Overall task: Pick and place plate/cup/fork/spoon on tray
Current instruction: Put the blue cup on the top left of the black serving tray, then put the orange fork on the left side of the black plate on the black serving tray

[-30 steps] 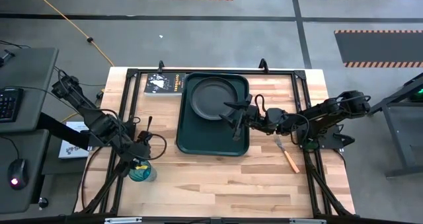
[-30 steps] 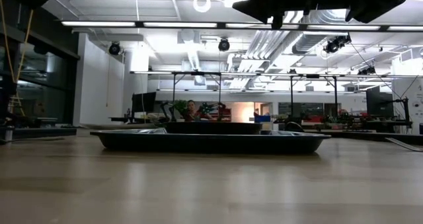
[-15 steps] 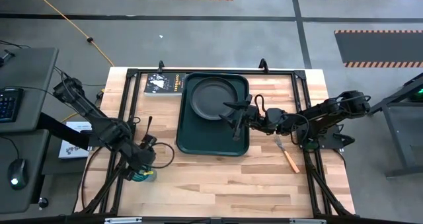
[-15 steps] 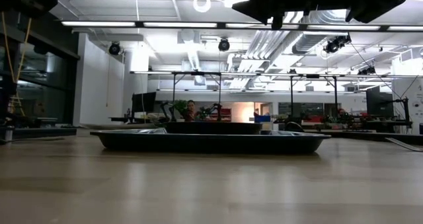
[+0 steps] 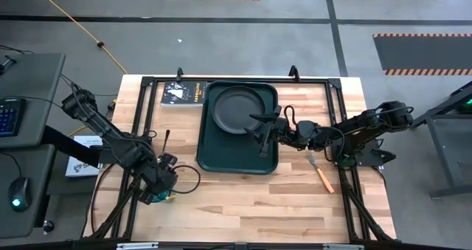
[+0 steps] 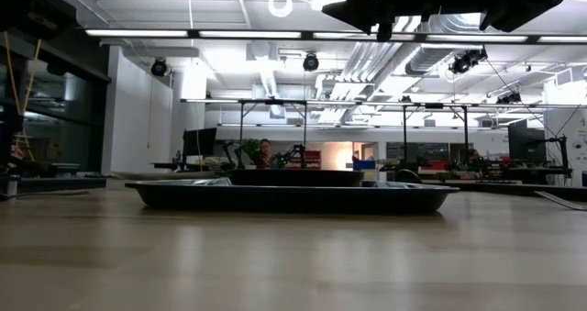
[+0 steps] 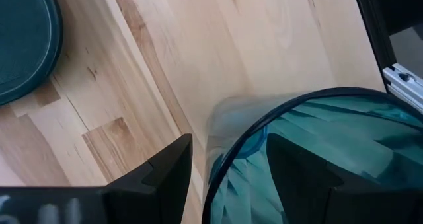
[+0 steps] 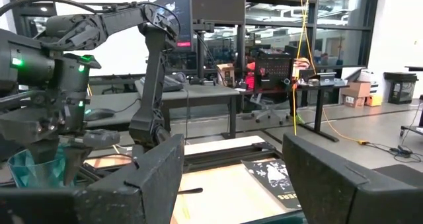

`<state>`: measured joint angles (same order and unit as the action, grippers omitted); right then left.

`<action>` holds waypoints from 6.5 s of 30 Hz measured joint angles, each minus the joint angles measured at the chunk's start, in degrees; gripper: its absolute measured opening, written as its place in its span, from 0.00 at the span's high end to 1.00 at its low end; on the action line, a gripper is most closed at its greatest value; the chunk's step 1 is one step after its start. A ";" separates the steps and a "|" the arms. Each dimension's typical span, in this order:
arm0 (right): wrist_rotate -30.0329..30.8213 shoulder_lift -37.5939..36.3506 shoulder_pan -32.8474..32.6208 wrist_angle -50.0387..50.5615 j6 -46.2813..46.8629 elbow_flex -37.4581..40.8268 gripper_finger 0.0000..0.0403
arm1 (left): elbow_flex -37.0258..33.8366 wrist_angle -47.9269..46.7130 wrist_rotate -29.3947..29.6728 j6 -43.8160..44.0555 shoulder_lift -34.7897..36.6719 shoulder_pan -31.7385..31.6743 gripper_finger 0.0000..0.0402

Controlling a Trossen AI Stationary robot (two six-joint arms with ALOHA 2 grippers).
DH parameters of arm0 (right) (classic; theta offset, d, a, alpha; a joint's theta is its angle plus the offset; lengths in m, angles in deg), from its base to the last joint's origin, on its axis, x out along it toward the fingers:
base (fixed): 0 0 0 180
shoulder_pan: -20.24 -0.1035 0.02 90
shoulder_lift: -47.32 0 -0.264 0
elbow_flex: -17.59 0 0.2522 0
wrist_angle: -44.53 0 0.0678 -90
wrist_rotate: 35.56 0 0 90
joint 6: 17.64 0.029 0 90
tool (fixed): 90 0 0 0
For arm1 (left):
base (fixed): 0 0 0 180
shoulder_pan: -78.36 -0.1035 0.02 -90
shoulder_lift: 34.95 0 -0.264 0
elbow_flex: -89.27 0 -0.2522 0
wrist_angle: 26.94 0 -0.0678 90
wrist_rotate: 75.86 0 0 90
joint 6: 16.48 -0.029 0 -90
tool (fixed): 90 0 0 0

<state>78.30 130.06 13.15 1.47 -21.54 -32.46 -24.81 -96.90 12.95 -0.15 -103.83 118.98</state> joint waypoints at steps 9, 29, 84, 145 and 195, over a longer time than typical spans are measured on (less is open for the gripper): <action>0.00 0.00 0.00 0.00 0.00 0.00 0.38 | 0.00 -1.16 -0.04 -0.07 0.00 0.00 0.58; 0.02 0.00 -0.02 -0.04 -0.02 0.00 0.38 | 10.10 -11.12 1.82 -3.76 0.20 -3.81 0.98; 3.02 0.02 -0.07 -2.19 -3.03 0.00 0.38 | 34.34 -14.13 -0.11 -36.49 -33.90 -47.60 0.87; 2.45 0.02 -0.07 -1.64 -2.12 0.00 0.38 | -18.24 61.09 -5.11 -18.58 26.69 -46.88 0.43; -36.10 -1.03 -24.31 120.14 94.78 -6.20 0.38 | -28.89 74.00 -6.19 -10.44 30.53 -46.88 0.43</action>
<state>42.20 129.03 -11.16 121.61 73.24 -38.66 -53.70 -22.90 6.76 -10.59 -73.30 72.09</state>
